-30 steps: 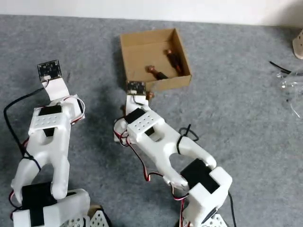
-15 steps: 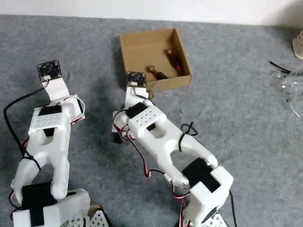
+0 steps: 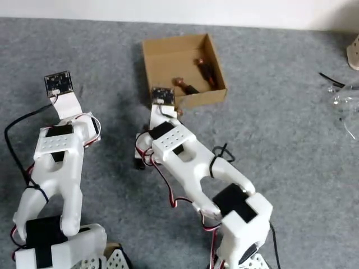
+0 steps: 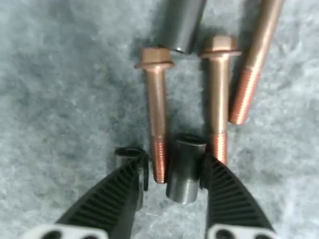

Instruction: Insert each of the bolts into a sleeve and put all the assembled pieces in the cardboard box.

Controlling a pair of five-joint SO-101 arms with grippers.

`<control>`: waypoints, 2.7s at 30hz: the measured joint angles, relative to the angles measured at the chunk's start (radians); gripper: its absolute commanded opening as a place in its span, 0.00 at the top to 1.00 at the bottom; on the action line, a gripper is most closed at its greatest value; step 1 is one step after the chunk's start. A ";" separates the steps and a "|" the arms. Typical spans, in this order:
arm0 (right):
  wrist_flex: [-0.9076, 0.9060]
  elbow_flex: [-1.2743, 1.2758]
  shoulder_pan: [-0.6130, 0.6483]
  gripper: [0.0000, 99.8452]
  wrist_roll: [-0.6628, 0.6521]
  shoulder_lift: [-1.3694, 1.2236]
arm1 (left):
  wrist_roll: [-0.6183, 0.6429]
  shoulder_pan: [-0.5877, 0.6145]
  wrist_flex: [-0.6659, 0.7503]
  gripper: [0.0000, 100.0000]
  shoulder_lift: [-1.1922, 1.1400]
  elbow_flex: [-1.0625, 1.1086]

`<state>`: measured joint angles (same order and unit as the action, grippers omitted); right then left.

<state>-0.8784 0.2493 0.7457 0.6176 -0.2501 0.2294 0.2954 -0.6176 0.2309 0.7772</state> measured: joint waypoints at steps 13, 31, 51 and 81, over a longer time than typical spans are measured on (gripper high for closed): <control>-0.080 -0.008 -0.002 0.84 0.000 -0.026 | 0.000 0.000 0.000 0.90 0.000 0.000; -0.121 -0.018 -0.060 0.84 0.000 -0.026 | 0.000 0.000 0.000 0.90 0.000 0.000; -0.130 -0.017 -0.127 0.84 -0.037 0.023 | 0.000 0.000 0.000 0.90 0.000 0.000; -0.123 -0.026 -0.069 0.84 -0.054 -0.018 | 0.000 0.000 0.000 0.90 0.000 0.000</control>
<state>-1.0012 0.2232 0.6767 0.5639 -0.2685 0.2294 0.2954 -0.6176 0.2309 0.7772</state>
